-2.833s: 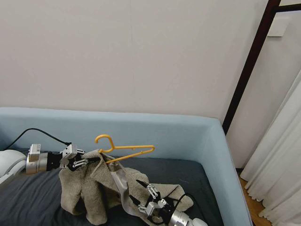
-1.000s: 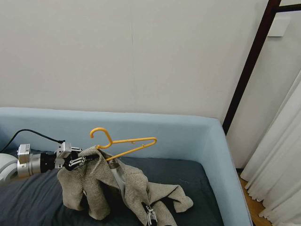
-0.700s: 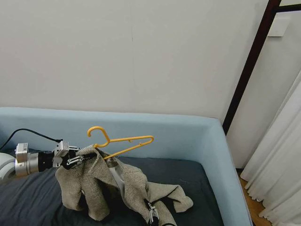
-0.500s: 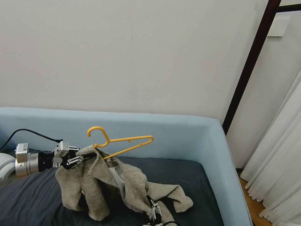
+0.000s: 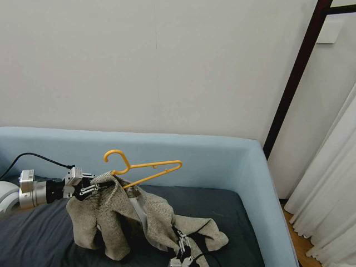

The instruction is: Pick up the clothes from the sofa and hang them on the clothes hanger.

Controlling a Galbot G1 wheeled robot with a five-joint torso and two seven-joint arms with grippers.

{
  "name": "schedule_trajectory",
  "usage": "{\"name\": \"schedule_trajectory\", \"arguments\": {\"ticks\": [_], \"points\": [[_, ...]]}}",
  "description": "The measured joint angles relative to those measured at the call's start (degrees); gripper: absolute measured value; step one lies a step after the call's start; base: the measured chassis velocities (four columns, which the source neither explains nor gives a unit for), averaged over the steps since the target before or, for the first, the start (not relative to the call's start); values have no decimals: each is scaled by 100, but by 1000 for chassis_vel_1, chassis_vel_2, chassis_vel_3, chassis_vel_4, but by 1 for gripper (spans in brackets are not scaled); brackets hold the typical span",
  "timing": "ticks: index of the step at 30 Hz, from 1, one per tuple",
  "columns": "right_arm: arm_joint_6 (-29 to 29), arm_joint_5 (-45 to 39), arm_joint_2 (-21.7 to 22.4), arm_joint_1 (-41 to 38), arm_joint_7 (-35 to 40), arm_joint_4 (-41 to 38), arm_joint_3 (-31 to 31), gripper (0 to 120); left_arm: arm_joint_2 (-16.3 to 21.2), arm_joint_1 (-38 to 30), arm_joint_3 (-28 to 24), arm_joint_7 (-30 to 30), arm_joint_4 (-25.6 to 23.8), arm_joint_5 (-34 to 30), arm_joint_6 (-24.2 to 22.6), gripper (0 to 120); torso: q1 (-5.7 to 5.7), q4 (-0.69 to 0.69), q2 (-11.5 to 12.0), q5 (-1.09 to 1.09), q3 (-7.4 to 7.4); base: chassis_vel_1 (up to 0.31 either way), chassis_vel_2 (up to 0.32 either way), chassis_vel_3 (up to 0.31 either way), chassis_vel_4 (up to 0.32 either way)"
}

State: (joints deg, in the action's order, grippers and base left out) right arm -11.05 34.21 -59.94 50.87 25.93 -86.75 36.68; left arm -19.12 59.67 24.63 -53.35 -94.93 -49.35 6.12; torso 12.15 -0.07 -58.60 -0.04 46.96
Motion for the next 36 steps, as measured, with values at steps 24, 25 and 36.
{"name": "schedule_trajectory", "arguments": {"ticks": [24,25,36], "points": [[1852,-2198,518,-25,-1868,-142,-914,0,-49,8,4,-23,-19,20,17,8,0,-1,0,0,0,0,0,0,0],[2063,-2607,551,-41,-2117,-151,-1005,0,-61,12,9,-23,-21,21,21,8,0,0,0,0,0,0,0,0,0],[2922,-8606,878,-232,-5386,-516,-1983,0,-298,-10,5,-140,-17,-48,129,8,0,1,0,-1,0,0,0,0,0]]}}
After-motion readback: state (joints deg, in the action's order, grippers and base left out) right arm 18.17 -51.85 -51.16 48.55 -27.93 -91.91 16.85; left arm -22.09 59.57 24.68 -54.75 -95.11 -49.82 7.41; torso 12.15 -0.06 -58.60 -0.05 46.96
